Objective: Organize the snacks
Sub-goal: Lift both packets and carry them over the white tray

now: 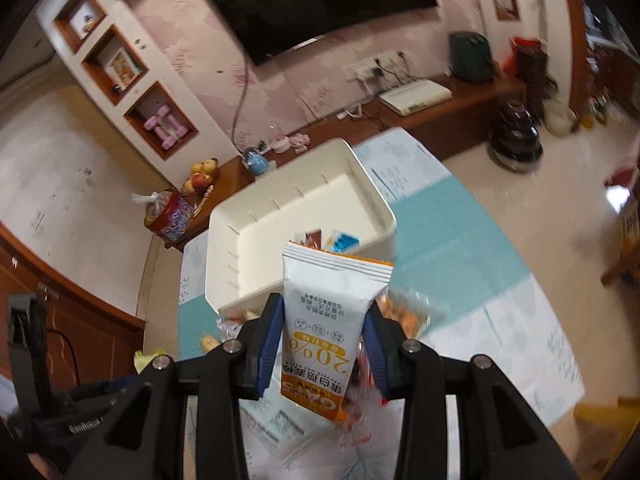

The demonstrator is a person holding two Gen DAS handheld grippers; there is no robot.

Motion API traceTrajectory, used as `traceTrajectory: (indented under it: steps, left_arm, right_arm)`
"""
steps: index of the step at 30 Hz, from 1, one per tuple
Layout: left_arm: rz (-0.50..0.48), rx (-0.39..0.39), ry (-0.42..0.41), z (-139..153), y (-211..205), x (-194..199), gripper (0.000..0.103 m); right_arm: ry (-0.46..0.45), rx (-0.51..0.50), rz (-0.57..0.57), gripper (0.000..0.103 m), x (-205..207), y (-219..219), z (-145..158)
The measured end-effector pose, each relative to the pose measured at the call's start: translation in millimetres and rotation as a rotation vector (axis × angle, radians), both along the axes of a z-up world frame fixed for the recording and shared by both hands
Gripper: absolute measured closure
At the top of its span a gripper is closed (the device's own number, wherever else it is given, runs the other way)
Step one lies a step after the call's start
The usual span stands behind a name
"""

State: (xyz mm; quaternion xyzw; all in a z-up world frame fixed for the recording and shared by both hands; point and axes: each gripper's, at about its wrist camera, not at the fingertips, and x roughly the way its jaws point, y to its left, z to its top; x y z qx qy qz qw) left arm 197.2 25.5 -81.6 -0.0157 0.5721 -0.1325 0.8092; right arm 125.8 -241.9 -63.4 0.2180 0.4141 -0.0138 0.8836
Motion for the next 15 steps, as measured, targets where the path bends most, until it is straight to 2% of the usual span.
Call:
traceTrajectory:
  steps: [9, 15]
  left_arm:
    - [0.063, 0.007, -0.070, 17.5, -32.6, 38.3, 0.051]
    - [0.100, -0.006, -0.103, 18.9, -49.9, 61.8, 0.051]
  right_arm:
    - [-0.106, -0.062, 0.107, 0.064, 46.9, -22.8, 15.0]
    - [-0.174, -0.061, 0.158, 0.064, 78.3, -36.2, 9.4]
